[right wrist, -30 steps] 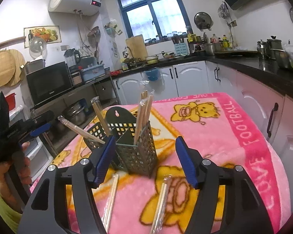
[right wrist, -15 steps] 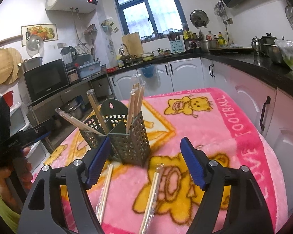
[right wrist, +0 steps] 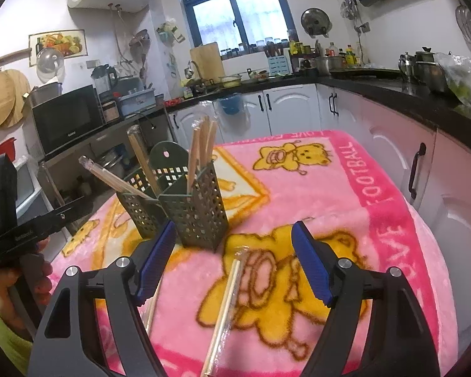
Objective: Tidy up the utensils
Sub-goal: 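Withdraw both open grippers from the caddy toward the loose chopsticks, then lower and grasp a wrapped chopstick with the left gripper while the right gripper grasps another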
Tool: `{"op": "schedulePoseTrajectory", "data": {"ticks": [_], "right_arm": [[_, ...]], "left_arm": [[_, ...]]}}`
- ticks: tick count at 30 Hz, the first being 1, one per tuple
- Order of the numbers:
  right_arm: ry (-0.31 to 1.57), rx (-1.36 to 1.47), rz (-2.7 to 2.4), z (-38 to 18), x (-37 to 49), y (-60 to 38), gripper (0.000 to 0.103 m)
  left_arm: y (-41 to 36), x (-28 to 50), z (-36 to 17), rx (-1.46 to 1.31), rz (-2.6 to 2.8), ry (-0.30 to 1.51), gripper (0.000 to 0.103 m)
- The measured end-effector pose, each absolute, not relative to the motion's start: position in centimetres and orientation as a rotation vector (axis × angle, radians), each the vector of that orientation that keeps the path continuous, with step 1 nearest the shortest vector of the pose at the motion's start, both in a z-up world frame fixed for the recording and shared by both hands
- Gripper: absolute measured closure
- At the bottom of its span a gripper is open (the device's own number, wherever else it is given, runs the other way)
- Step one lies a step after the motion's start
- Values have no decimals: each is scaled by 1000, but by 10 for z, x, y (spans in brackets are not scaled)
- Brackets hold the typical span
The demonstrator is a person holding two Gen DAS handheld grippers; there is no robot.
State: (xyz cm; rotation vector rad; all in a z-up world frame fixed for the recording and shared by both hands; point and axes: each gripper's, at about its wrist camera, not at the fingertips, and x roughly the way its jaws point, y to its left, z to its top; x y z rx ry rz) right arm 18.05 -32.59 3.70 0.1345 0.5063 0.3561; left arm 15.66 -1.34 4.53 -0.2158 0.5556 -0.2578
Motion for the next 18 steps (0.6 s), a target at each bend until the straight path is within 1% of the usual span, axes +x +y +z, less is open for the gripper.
{"op": "schedulePoseTrajectory", "data": {"ticks": [6,14,17,18], "right_arm": [[540,137,355,26,186,-331,30],[633,136,368,7,202,-329,30],[667,127,383,0,207,-324,38],[686,127,392,-2,211,-322,43]], "left_arm": [[-18,161,31,-206,-249,599,11],[-21,174,4,-196,-230,673,11],[-20,184,-11,-208,-227,723,11],[-20,186,-15,-212,-227,738,11]]}}
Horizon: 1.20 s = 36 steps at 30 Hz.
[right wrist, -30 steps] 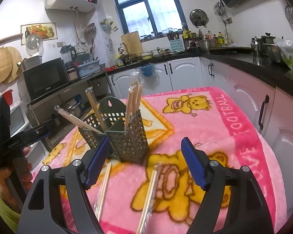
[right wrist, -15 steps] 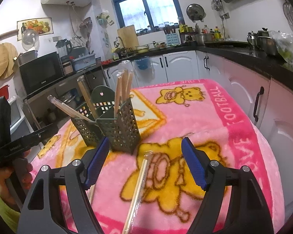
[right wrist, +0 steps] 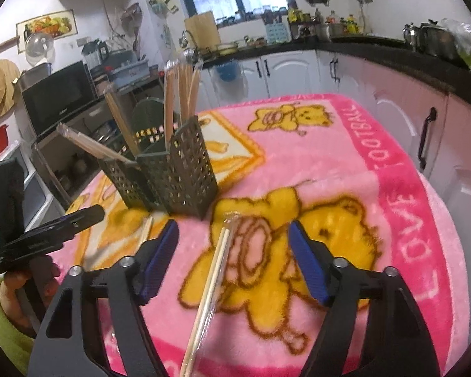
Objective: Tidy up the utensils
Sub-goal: 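Lower and grasp a wrapped chopstick with the left gripper while the right gripper grasps another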
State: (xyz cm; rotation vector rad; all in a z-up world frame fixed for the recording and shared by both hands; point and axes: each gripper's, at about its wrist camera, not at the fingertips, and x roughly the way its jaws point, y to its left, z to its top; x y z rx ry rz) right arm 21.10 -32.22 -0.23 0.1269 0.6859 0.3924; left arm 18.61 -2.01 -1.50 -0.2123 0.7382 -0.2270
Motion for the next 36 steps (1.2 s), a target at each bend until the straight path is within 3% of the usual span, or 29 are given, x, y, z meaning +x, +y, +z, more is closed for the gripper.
{"op": "schedulePoseTrajectory", "data": {"ticks": [4,7,11,20,24,26,29,31,36], "right_arm": [[741,107,424,-9,224,-312,56],[783,98,447,-14,234,-303,62],[834,66,455,-21,250,-292,64],[928,14,421,-48,286,-272,64],[950,18,400,-58,296,-267,64],[950,9,385,-62,298,-264,68],[932,-10,343,-65,298,-264,82],[923,-9,333,-65,297,-266,91],[891,67,346,-56,292,-280,97]], "left_arm": [[-22,196,-26,-223,-239,787,11],[-28,202,-33,-218,-254,819,25],[-36,213,-45,-209,-267,879,41],[-36,234,-60,-207,-226,949,44],[-37,242,-61,-195,-198,950,51],[-38,244,-62,-182,-173,944,60],[-40,245,-64,-126,-130,932,75],[-43,247,-64,-113,-121,929,79],[-34,247,-61,-105,-117,922,87]]}}
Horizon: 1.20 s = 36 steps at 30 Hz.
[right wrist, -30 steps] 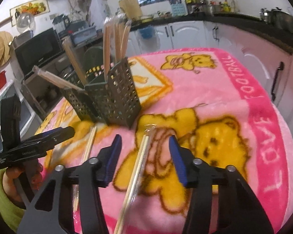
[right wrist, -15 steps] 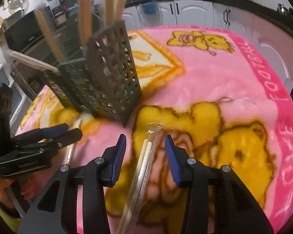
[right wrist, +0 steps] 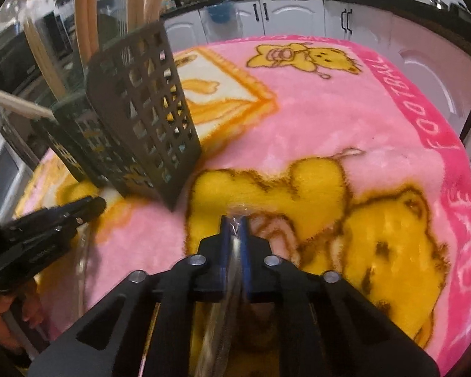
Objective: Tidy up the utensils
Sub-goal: 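Lower and grasp a wrapped chopstick with the left gripper while the right gripper grasps another, then lift both held chopsticks and carry them above the green caddy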
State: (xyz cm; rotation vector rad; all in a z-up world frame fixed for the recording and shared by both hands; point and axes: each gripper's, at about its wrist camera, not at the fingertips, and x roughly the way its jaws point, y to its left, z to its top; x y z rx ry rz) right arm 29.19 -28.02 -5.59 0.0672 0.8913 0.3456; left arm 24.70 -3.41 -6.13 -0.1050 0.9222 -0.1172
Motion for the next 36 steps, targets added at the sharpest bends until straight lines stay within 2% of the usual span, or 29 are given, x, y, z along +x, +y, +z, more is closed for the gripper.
{"op": "schedulePoseTrajectory", "data": {"ticks": [1,4,24,26,36], "right_arm": [[873,72,348,-52,289,-283,97],[825,100,355,-37,281,-291,97],[527,111,401,48,216,-307,97],[503,111,407,54,210,-308,97],[450,131,411,70,194,-316,97]], "left_arm": [[-33,247,-60,-99,-118,921,92],[-34,245,-53,-104,-141,910,95],[-59,196,45,-106,-344,698,97],[-60,191,53,-99,-351,678,100],[-66,181,68,-101,-382,643,100]]}}
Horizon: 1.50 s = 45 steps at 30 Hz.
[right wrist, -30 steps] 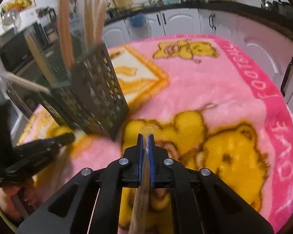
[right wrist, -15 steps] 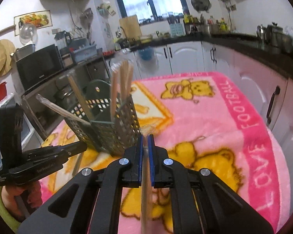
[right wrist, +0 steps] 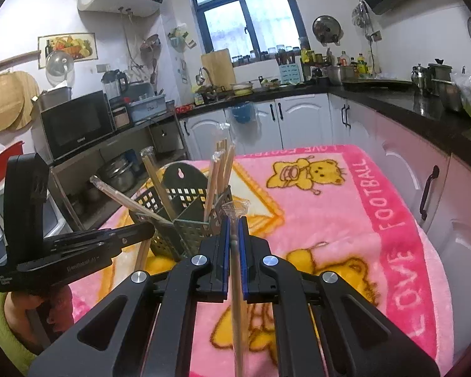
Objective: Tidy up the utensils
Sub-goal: 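Lift both held chopsticks and carry them above the green caddy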
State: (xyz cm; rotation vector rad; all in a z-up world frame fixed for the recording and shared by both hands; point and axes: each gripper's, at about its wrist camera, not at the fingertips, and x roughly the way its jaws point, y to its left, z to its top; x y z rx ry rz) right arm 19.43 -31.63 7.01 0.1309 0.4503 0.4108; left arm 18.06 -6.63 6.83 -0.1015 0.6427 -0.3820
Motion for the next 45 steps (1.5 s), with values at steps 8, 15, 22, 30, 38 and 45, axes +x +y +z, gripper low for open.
{"op": "schedulePoseTrajectory", "data": {"ticks": [8,15,22,30,38,45], "right_arm": [[399,127,422,87,182,-318,97],[342,117,445,107,174,-314,97],[299,110,467,121,170,-307,97],[281,102,496,132,174,-298,97],[242,99,530,151,186,-282,97],[189,106,553,177,204,-266,97]], "left_arm": [[-72,173,87,-90,-406,594,100],[-69,170,109,-88,-410,540,100],[-66,170,129,-85,-406,485,100],[-59,179,146,-101,-383,439,100],[-53,199,165,-122,-337,381,100],[-46,224,188,-155,-265,303,100]]}}
